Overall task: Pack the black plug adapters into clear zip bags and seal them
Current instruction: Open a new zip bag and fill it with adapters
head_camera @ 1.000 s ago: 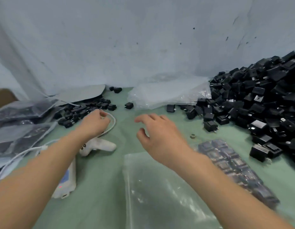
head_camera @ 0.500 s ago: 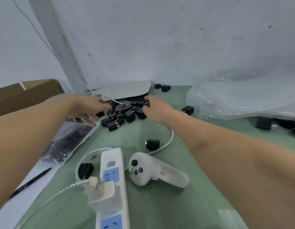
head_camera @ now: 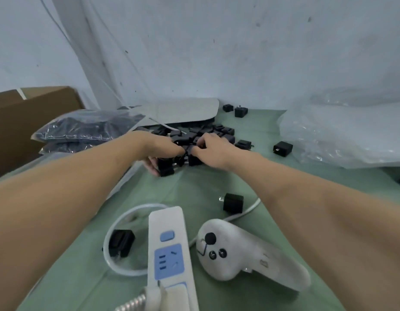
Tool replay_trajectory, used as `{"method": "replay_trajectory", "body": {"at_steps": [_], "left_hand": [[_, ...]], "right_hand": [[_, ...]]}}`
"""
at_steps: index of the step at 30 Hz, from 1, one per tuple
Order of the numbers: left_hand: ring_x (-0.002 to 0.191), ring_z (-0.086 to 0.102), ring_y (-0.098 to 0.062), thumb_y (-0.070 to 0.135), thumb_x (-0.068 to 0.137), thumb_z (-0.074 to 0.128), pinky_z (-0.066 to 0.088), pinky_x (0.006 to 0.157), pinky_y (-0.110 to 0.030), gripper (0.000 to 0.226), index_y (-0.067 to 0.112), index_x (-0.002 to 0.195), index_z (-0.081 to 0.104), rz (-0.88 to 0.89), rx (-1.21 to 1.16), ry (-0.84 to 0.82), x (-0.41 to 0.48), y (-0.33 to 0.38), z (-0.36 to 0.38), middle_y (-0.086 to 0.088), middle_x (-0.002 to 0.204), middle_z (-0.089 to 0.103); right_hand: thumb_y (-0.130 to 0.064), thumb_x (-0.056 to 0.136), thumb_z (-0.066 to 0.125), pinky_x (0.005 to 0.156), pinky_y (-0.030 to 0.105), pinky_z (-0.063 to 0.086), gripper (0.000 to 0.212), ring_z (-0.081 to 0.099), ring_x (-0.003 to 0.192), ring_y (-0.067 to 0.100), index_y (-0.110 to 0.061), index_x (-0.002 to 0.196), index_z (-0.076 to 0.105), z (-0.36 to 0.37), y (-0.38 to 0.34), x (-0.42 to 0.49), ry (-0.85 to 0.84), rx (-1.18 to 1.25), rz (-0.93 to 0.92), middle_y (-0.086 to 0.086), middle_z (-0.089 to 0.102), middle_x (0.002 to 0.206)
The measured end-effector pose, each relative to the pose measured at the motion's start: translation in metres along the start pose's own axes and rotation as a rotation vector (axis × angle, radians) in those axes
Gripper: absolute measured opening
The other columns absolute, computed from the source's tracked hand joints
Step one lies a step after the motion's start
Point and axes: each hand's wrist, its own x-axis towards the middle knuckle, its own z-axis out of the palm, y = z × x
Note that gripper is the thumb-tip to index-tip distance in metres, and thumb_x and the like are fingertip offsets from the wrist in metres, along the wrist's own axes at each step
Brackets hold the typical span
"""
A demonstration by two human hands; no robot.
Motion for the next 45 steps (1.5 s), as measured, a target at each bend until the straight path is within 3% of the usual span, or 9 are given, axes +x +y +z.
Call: {"method": "replay_trajectory", "body": {"at_steps": [4,9,12,17,21,26,32,39,45], "left_hand": [[0.086,0.069,-0.026,0.032,0.096,0.054,0.062,0.064,-0.033,0.032,0.015,0.123,0.056,0.085,-0.03,-0.079,-0.014,0.015,0.016,-0.009,0.116,0.063],[0.096,0.063,-0.027,0.023,0.087,0.069,0.063,0.076,-0.04,0.054,0.023,0.132,0.04,0.148,-0.047,-0.302,-0.036,0.036,0.027,-0.008,0.121,0.055],[0.112,0.059,-0.026,0.022,0.082,0.074,0.063,0.071,-0.038,0.1,0.035,0.156,0.007,0.188,0.152,-0.247,-0.04,0.051,0.039,-0.005,0.143,0.04],[0.11,0.058,-0.027,0.02,0.088,0.068,0.064,0.067,-0.04,0.092,0.038,0.157,0.009,0.226,0.215,-0.179,-0.035,0.064,0.041,0.0,0.13,0.036],[0.112,0.056,-0.026,0.012,0.089,0.066,0.063,0.064,-0.041,0.074,0.039,0.149,0.031,0.221,0.146,-0.23,-0.029,0.067,0.037,0.0,0.131,0.042],[0.105,0.054,-0.029,0.011,0.09,0.066,0.063,0.063,-0.045,0.061,0.036,0.139,0.039,0.208,0.128,-0.244,-0.021,0.073,0.03,-0.003,0.116,0.043],[0.099,0.059,-0.03,0.011,0.088,0.069,0.062,0.067,-0.046,0.058,0.035,0.135,0.043,0.2,0.012,-0.265,-0.033,0.072,0.015,-0.011,0.117,0.05],[0.089,0.07,-0.025,0.019,0.087,0.07,0.058,0.073,-0.038,0.055,0.034,0.137,0.05,0.508,-0.756,-0.405,-0.105,0.108,-0.023,-0.009,0.119,0.061],[0.086,0.066,-0.023,0.019,0.085,0.065,0.057,0.063,-0.033,0.058,0.026,0.14,0.046,0.612,-0.996,-0.554,-0.17,0.134,0.045,-0.012,0.113,0.059]], "right_hand": [[-0.05,0.097,0.049,0.088,0.036,0.033,0.038,0.045,0.121,0.028,-0.023,0.123,0.047,-0.003,0.017,-0.036,-0.028,0.054,-0.035,0.006,0.051,0.123],[-0.06,0.087,0.061,0.108,0.039,0.035,0.074,0.041,0.131,0.031,-0.027,0.147,0.032,-0.025,0.047,-0.085,-0.1,-0.193,-0.111,0.008,0.045,0.143],[-0.058,0.091,0.057,0.109,0.042,0.036,0.071,0.044,0.13,0.03,-0.027,0.149,0.031,-0.03,0.054,-0.097,-0.008,-0.311,-0.163,0.008,0.048,0.141],[-0.061,0.088,0.05,0.104,0.044,0.039,0.063,0.051,0.118,0.032,-0.031,0.142,0.039,-0.02,0.057,-0.109,0.174,-0.421,-0.176,0.009,0.049,0.128],[-0.054,0.086,0.055,0.098,0.039,0.045,0.055,0.054,0.109,0.028,-0.032,0.135,0.046,-0.021,0.066,-0.113,0.276,-0.083,-0.126,0.007,0.048,0.122],[-0.038,0.092,0.054,0.061,0.022,0.043,0.01,0.063,0.073,0.007,-0.03,0.098,0.054,-0.045,0.065,-0.11,0.468,0.998,0.216,-0.001,0.059,0.091],[-0.036,0.081,0.054,0.08,0.043,0.053,0.019,0.063,0.088,0.033,-0.019,0.088,0.056,-0.081,0.097,-0.144,0.272,2.009,0.339,0.014,0.06,0.097],[-0.042,0.084,0.053,0.074,0.043,0.058,0.031,0.072,0.091,0.037,-0.015,0.095,0.065,-0.105,0.103,-0.208,0.191,2.068,0.296,0.02,0.07,0.11],[-0.077,0.09,0.042,0.064,0.033,0.052,0.07,0.065,0.081,0.03,-0.009,0.098,0.059,-0.12,0.105,-0.259,0.111,1.807,0.529,0.016,0.067,0.096]]}}
